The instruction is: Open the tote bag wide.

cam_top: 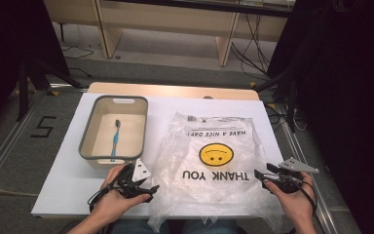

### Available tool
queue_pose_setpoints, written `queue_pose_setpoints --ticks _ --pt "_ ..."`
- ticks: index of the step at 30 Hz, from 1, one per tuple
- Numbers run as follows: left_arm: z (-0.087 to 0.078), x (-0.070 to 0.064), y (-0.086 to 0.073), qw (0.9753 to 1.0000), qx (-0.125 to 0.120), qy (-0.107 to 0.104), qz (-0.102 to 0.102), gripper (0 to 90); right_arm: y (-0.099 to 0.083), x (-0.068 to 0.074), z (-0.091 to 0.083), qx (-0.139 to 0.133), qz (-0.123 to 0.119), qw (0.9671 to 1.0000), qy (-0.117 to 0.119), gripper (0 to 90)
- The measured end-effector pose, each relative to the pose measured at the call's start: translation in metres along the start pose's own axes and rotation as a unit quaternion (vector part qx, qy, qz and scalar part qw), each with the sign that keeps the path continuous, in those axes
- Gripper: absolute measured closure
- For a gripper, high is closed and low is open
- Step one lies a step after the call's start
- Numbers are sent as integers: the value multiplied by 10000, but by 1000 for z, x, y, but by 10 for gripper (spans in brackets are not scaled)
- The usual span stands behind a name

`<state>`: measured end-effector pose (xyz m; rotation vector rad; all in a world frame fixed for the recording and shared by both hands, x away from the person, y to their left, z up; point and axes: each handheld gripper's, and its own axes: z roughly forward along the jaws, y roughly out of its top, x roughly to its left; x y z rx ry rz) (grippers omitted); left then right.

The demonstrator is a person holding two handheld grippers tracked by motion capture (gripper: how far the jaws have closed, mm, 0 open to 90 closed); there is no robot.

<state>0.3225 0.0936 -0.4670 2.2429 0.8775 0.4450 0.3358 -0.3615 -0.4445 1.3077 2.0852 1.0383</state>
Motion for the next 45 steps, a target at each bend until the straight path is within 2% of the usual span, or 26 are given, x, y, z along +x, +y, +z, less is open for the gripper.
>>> queue_pose_setpoints --ticks 2,4,9,10,11,15,16,17,18,19,20,21,22,23,24,25,26,27,28,31,32,37,38,41,42,45 --pt "4 -3 1 9999 122 -48 -1 307 -1 -4 0 66 105 9998 -125 417" --pt "7 -6 1 9997 218 -73 -1 304 -3 -9 1 256 221 9991 -248 418" --pt "14 -8 1 9988 473 -83 -118 317 -7 -12 4 540 369 9973 -334 421" --pt "17 -9 2 9981 603 -89 -112 342 -8 -13 5 638 421 9964 -375 425" --pt "17 -9 2 9981 603 -89 -112 355 -8 -13 5 638 421 9964 -375 425" --pt "23 -11 6 9972 712 -106 -195 427 -11 -13 7 970 537 9932 -345 462" --pt "25 -12 9 9969 742 -140 -211 485 -12 -13 9 1127 531 9917 -307 509" --pt "25 -12 9 9969 742 -140 -211 507 -12 -13 9 1127 531 9917 -307 509" --pt "26 -12 11 9960 816 -197 -302 537 -12 -13 10 1258 538 9903 -229 569" --pt "26 -12 11 9960 816 -197 -302 549 -12 -13 10 1258 538 9903 -229 569" --pt "28 -11 13 9954 847 -213 -389 567 -13 -13 10 1381 553 9887 -195 629" --pt "28 -11 13 9954 847 -213 -389 602 -13 -13 10 1381 553 9887 -195 629" --pt "29 -10 15 9952 852 -216 -420 638 -14 -14 11 1475 548 9875 -130 705" --pt "29 -10 15 9952 852 -216 -420 675 -14 -14 11 1475 548 9875 -130 705" --pt "30 -9 17 9953 867 -202 -375 739 -15 -13 13 1639 543 9850 -54 766" --pt "30 -9 17 9953 867 -202 -375 770 -15 -13 13 1639 543 9850 -54 766" --pt "32 -9 19 9956 894 -180 -235 811 -15 -13 13 1720 512 9838 -58 831" --pt "32 -9 19 9956 894 -180 -235 848 -15 -13 13 1720 512 9838 -58 831" --pt "33 -10 22 9955 928 -148 -67 880 -14 -13 13 1796 541 9822 -32 894" --pt "35 -11 24 9956 930 -60 67 894 -14 -14 12 1820 602 9815 -14 900" --pt "37 -10 27 9953 943 69 190 895 -14 -14 12 1830 645 9810 -25 900" --pt "39 -5 37 9964 782 257 219 896 -12 -14 10 1748 686 9822 -66 900" --pt "39 -2 44 9968 679 358 231 896 -11 -14 9 1658 696 9836 -114 900" --pt "41 1 52 9968 579 478 257 896 -10 -14 7 1575 755 9845 -147 900" --pt "42 5 62 9966 495 614 237 897 -9 -15 5 1494 794 9854 -183 900" --pt "43 10 72 9962 474 690 244 896 -9 -16 4 1434 832 9860 -200 900"
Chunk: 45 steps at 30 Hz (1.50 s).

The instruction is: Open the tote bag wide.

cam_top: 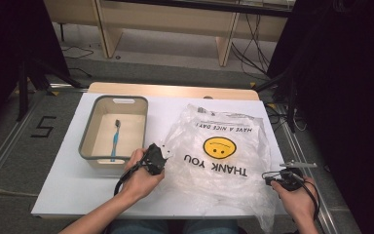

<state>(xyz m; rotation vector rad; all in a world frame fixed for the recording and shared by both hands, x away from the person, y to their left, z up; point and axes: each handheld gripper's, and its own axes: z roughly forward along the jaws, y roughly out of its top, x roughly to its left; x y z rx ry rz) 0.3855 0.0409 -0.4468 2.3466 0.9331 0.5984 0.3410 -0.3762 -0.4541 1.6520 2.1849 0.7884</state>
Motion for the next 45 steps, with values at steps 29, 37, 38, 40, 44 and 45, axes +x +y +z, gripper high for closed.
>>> queue_pose_setpoints --ticks 29,37,38,40,44,45 --pt "42 52 73 9927 -312 978 -635 719 -1 29 14 286 -43 9973 671 900" --pt "24 50 73 9884 -743 1161 -629 477 -1 43 15 333 -100 9944 1000 795" --pt "21 49 73 9878 -819 1145 -658 477 -1 43 15 333 -100 9944 1000 795" --pt "14 46 73 9867 -983 1112 -670 435 0 44 13 219 -86 9948 995 745" --pt "-2 40 68 9879 -1092 916 -612 421 3 43 -3 -293 -92 9975 635 617" --pt "-6 36 63 9889 -1097 809 -596 420 5 44 -12 -628 -294 9968 387 566"
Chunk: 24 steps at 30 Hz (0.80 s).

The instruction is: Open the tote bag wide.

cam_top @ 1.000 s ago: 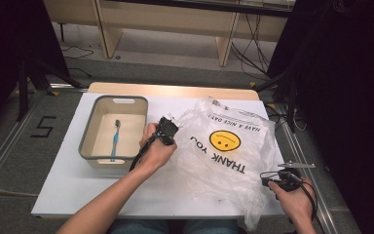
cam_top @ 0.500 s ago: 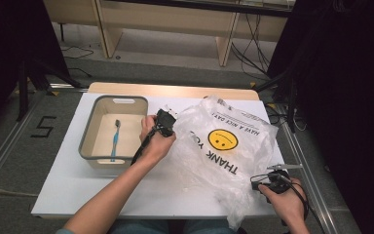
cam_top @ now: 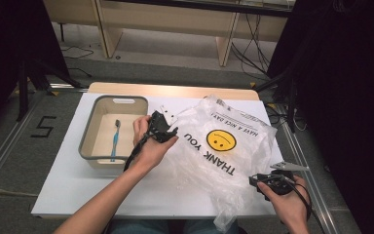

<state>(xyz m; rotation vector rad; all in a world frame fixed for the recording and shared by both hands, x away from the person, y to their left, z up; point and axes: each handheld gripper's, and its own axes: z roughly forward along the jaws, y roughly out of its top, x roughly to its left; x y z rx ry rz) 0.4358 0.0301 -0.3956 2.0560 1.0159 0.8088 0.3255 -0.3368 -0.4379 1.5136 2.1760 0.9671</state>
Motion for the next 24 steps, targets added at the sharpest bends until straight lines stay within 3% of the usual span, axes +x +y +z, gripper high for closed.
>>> queue_pose_setpoints --ticks 1,2,3,4,5,6,7,8,9,10,11,12,13,14,17,18,19,20,21,22,23,24 --pt "0 0 0 10000 0 0 0 419 0 0 0 0 0 10000 0 566" --pt "-4 -4 -4 9999 -29 -120 -36 419 3 2 -4 -297 -190 9993 -148 529" --pt "-4 -4 -4 9999 -29 -120 -36 419 3 2 -4 -297 -190 9993 -148 529" --pt "-8 -6 -8 9997 -23 -223 -28 419 6 6 -8 -555 -492 9970 -229 516" --pt "-8 -6 -8 9997 -23 -223 -28 420 6 6 -8 -555 -492 9970 -229 516" --pt "-12 -10 -13 9995 0 -320 23 419 10 10 -8 -713 -711 9948 -148 499" --pt "-12 -10 -13 9995 0 -320 23 419 10 10 -8 -713 -711 9948 -148 499" --pt "-15 -13 -18 9990 31 -442 49 420 15 17 -6 -794 -972 9921 -15 489" --pt "-15 -13 -18 9990 31 -442 49 419 15 17 -6 -794 -972 9921 -15 489" --pt "-17 -16 -22 9985 26 -542 73 419 19 25 0 -794 -1232 9891 152 489" --pt "-17 -16 -22 9985 26 -542 73 419 19 25 0 -794 -1232 9891 152 489" --pt "-19 -20 -27 9977 61 -658 121 418 24 36 10 -682 -1487 9858 370 499" --pt "-19 -20 -27 9977 61 -658 121 418 24 36 10 -682 -1487 9858 370 499" --pt "-20 -24 -31 9972 79 -741 114 417 28 46 20 -542 -1694 9823 582 500" --pt "-23 -31 -39 9954 194 -908 248 416 32 55 31 -398 -1806 9796 784 483" --pt "-24 -36 -45 9934 276 -1053 354 417 36 63 43 -243 -1911 9766 956 476" --pt "-24 -36 -45 9934 276 -1053 354 420 36 63 43 -243 -1911 9766 956 476" --pt "-24 -39 -49 9920 340 -1148 396 423 40 71 55 -101 -1993 9738 1087 471" --pt "-24 -41 -52 9912 383 -1202 398 423 40 71 55 -101 -1993 9738 1087 471" --pt "-23 -44 -57 9904 476 -1241 391 430 44 77 67 42 -2076 9710 1182 471" --pt "-23 -45 -60 9899 535 -1240 418 430 44 77 67 42 -2076 9710 1182 471" --pt "-21 -48 -66 9881 642 -1324 446 442 48 83 78 185 -2130 9689 1243 471"
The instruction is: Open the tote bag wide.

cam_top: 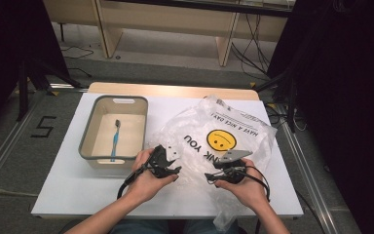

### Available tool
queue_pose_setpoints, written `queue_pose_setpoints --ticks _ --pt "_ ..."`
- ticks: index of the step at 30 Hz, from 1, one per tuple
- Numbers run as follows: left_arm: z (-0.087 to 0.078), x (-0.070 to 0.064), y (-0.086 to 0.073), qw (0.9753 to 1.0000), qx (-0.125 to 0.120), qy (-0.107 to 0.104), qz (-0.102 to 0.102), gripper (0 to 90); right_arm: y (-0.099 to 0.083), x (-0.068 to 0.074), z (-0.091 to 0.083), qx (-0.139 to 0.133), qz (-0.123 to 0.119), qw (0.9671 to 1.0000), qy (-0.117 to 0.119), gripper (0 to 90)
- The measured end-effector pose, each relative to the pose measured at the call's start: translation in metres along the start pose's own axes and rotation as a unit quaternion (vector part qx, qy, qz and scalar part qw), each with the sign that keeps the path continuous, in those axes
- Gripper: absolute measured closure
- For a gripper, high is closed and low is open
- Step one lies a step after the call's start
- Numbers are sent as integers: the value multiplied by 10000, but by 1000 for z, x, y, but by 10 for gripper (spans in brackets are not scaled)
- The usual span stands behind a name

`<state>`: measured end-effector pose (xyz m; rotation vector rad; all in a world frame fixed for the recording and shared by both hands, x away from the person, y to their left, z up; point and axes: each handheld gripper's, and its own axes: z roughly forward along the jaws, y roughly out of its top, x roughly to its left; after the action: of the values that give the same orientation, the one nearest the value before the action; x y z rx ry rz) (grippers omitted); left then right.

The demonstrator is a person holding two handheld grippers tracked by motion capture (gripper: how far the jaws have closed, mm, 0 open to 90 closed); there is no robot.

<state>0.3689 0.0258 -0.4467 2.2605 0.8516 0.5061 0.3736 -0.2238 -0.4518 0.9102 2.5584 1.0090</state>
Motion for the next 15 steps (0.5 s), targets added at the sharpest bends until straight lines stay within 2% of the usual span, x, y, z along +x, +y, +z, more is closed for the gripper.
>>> queue_pose_setpoints --ticks 5,6,7,8,9,10,11,12,15 --pt "7 -5 -9 9997 129 -188 -85 459 9 2 17 130 -70 9998 162 460" --pt "11 -6 -12 9991 196 -348 -118 468 12 4 24 251 -137 9994 193 455" --pt "11 -6 -12 9991 196 -348 -118 477 12 4 24 251 -137 9994 193 455" --pt "16 -6 -14 9982 250 -501 -216 493 13 6 32 381 -163 9989 223 453" --pt "16 -6 -14 9982 250 -501 -216 508 13 6 32 381 -163 9989 223 453" --pt "20 -6 -16 9981 286 -505 -183 533 13 6 38 521 -244 9981 230 454" --pt "20 -6 -16 9981 286 -505 -183 549 13 6 38 521 -244 9981 230 454" --pt "24 -5 -18 9978 347 -546 -135 570 13 7 41 647 -215 9974 230 468" --pt "26 -5 -19 9975 392 -564 -131 602 13 5 43 666 -210 9973 224 502"
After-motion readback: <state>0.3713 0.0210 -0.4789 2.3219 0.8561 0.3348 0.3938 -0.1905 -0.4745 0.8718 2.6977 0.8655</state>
